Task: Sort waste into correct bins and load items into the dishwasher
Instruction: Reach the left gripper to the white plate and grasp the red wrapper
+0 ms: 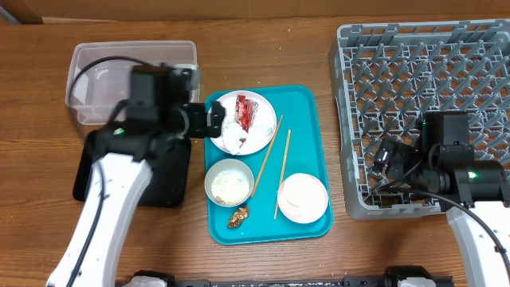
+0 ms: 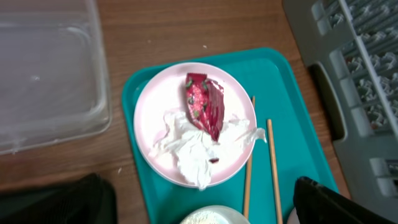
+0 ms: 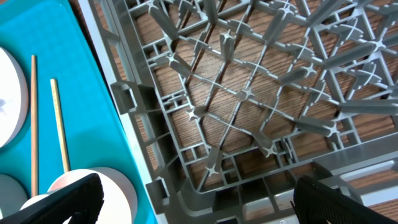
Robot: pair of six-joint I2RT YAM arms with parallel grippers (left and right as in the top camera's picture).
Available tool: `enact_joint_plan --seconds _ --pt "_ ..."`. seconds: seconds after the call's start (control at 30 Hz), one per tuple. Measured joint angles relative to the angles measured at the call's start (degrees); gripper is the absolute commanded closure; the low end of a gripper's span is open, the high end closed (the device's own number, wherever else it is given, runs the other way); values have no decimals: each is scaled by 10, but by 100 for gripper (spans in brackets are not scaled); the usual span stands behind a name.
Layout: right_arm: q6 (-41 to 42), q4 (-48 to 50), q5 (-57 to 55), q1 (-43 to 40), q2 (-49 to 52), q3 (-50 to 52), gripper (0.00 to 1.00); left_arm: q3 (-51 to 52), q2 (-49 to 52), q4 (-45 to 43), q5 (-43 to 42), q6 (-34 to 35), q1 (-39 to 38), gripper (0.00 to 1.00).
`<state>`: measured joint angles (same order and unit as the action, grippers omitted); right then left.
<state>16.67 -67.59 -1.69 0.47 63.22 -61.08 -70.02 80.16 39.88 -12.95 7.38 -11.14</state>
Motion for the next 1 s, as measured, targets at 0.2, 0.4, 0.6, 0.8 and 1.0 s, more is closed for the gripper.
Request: enact_joint_plan --seconds 0.2,0.4,0.6,0.8,1.0 --pt "-2 0 -2 0 0 0 0 0 93 -56 50 0 -73 7" --pt "-2 0 -2 0 0 0 0 0 176 -74 77 0 -109 21" --pt "-2 0 -2 0 0 0 0 0 238 -71 107 2 -110 37" --pt "-2 0 -2 0 0 0 0 0 253 -69 115 5 -110 80" --pt "-2 0 -2 0 0 0 0 0 254 -69 118 2 -110 91"
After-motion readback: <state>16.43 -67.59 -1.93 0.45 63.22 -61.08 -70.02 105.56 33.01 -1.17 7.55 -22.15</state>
